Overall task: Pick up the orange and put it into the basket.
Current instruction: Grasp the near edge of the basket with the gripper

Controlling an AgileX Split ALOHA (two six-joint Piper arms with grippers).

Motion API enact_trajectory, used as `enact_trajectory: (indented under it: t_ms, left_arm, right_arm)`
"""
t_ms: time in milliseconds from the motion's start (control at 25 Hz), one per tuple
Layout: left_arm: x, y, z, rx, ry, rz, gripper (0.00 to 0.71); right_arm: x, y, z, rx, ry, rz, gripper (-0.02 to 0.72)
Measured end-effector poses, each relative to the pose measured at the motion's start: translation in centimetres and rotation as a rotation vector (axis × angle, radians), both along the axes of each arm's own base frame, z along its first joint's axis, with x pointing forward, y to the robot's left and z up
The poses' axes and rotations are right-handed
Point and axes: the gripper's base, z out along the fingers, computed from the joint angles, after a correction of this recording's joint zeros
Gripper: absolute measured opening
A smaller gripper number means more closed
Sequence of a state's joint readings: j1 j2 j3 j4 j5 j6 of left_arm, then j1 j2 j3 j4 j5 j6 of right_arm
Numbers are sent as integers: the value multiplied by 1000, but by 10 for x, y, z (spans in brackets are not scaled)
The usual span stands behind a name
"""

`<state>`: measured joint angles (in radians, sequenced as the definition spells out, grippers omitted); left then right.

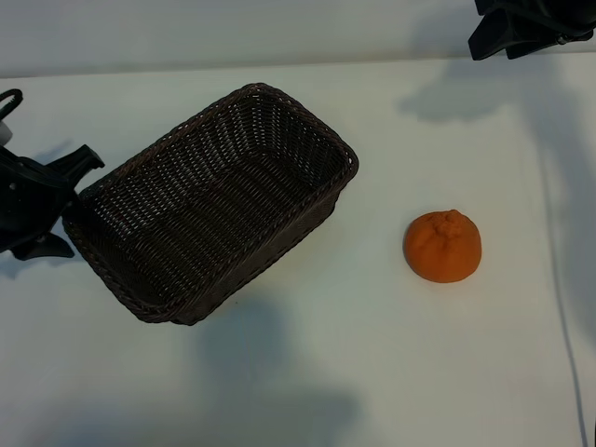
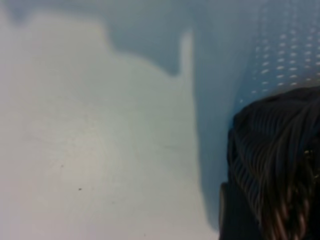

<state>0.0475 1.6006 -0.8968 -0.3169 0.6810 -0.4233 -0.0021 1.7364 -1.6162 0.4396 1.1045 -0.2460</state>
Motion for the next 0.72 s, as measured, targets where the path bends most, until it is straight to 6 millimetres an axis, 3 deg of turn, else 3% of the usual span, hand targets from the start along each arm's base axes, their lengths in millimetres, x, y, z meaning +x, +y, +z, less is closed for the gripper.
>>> enact_trajectory:
  t_ms: [720]
  left_arm:
    - [17, -10, -45, -126, 69, 25, 405]
  right_arm:
    - [0, 0, 0, 0, -2, -2, 419]
